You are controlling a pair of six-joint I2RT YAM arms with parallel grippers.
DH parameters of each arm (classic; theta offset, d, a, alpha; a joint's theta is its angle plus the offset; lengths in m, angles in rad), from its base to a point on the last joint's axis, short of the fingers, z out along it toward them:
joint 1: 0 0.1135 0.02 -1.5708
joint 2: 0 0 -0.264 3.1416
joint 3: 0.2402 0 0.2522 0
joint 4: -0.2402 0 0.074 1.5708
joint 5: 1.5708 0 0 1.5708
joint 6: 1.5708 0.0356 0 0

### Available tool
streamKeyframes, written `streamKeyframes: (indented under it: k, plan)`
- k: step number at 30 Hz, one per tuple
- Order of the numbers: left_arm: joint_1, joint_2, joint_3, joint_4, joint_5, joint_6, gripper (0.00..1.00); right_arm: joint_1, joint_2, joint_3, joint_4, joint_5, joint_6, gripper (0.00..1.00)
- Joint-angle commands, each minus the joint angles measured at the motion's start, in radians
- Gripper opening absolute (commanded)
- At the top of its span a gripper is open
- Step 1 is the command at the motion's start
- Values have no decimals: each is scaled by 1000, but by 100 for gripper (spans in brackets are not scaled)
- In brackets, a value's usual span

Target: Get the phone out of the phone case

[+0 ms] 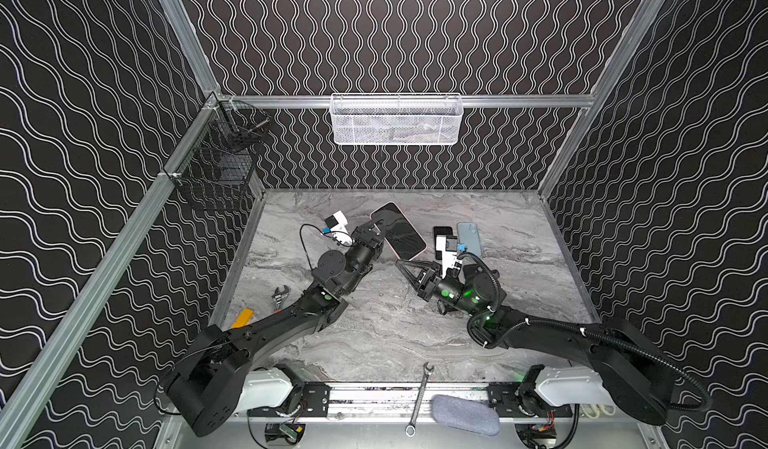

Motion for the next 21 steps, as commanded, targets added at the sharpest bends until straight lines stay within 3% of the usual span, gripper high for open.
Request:
streamKeyframes:
  k: [1, 21]
  plan:
    - [-1, -9, 17, 77, -27, -41, 0, 8, 5, -10, -153, 128, -142, 9]
    - [-2, -30, 56, 76, -1, -86, 0, 39, 60, -52, -125, 254, -198, 13]
